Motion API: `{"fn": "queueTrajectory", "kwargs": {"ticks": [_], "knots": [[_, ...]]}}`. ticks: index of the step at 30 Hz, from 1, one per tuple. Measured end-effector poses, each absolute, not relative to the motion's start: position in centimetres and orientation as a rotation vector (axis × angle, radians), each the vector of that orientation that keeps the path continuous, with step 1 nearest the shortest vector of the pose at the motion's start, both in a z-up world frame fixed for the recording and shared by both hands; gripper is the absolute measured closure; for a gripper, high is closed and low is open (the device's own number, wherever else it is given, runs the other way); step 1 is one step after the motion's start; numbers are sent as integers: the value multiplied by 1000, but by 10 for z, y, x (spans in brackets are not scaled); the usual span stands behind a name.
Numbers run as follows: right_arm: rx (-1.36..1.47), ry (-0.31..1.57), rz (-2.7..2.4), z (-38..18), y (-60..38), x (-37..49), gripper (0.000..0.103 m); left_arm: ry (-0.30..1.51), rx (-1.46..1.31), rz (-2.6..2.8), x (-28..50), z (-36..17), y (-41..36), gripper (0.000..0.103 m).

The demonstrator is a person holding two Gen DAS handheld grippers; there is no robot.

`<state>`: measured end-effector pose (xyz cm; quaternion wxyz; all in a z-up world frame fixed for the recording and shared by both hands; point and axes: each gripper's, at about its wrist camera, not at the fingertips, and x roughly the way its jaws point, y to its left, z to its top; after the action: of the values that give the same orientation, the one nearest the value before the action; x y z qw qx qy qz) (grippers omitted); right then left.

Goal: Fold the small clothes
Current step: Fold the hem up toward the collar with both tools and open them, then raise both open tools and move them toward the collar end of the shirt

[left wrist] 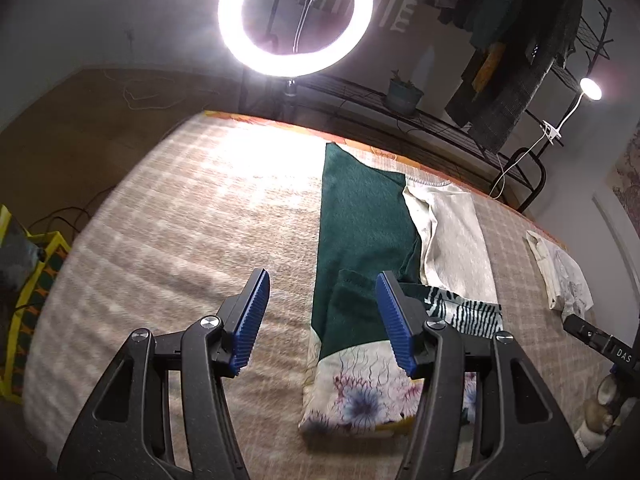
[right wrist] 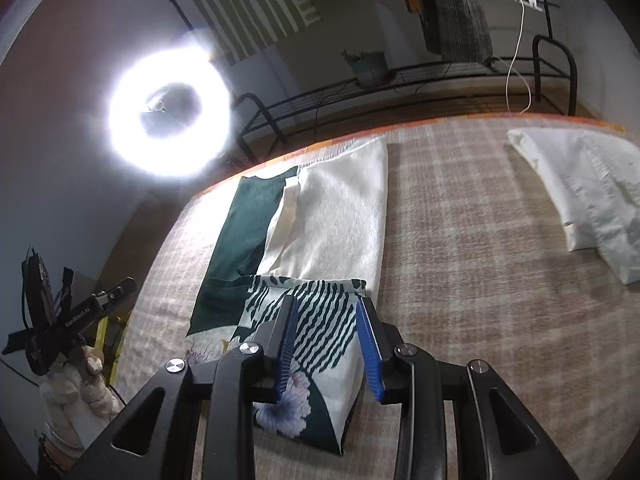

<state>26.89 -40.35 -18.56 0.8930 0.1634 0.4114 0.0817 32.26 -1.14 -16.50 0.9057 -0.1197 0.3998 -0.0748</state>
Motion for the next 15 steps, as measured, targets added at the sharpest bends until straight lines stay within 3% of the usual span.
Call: {"fn": "queueTrajectory", "kwargs": {"ticks": [9, 15], "knots": [[205, 816, 130, -130, -391, 220, 69, 775, -211, -229, 284, -119, -16, 46], [116, 767, 88, -96, -385, 178, 59, 753, -260, -263, 257, -91, -5, 46]]}}
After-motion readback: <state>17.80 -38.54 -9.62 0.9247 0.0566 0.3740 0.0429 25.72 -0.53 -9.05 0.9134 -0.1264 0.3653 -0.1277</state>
